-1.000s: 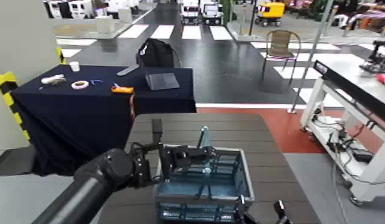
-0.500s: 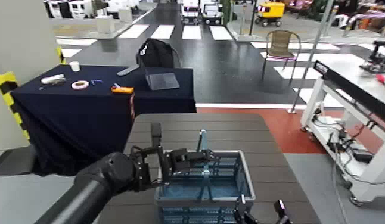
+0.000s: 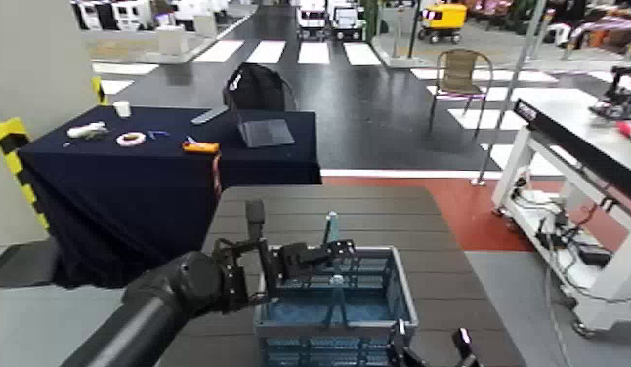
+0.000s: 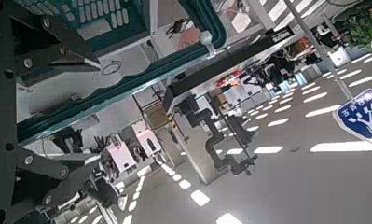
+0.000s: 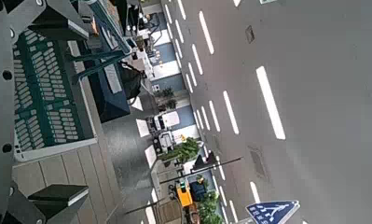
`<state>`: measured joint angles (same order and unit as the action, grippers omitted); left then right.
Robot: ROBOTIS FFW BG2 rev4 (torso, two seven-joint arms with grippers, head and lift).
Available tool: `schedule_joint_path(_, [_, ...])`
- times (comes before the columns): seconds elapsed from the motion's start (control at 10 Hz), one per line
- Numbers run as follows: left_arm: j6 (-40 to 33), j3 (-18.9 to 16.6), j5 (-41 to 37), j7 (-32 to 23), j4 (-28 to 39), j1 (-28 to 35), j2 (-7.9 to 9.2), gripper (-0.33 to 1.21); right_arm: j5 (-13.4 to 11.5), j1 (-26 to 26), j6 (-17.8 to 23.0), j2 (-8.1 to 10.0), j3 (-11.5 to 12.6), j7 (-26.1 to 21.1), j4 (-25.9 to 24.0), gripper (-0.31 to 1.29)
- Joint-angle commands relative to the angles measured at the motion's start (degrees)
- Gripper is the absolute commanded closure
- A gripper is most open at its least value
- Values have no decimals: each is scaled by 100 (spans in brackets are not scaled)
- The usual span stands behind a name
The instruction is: Place the crate on the table.
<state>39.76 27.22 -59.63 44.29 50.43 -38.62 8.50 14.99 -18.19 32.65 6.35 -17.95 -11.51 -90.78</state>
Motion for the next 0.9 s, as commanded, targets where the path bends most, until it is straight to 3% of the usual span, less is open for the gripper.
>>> schedule_joint_path(0.1, [-56,-287,267,-61,353,127,55,11,4,-9,-13,6,11,0,-19,14])
schedule_joint_path(0.4, [85,-1052,636,-843,1505,698,257,11,4,-18,-39,6,20,0,-28,14])
schedule_joint_path(0.9, [120,-2089,1217,-2117,3632,2043,354,11,-5,-36,-66,-11,46,0,-54,14])
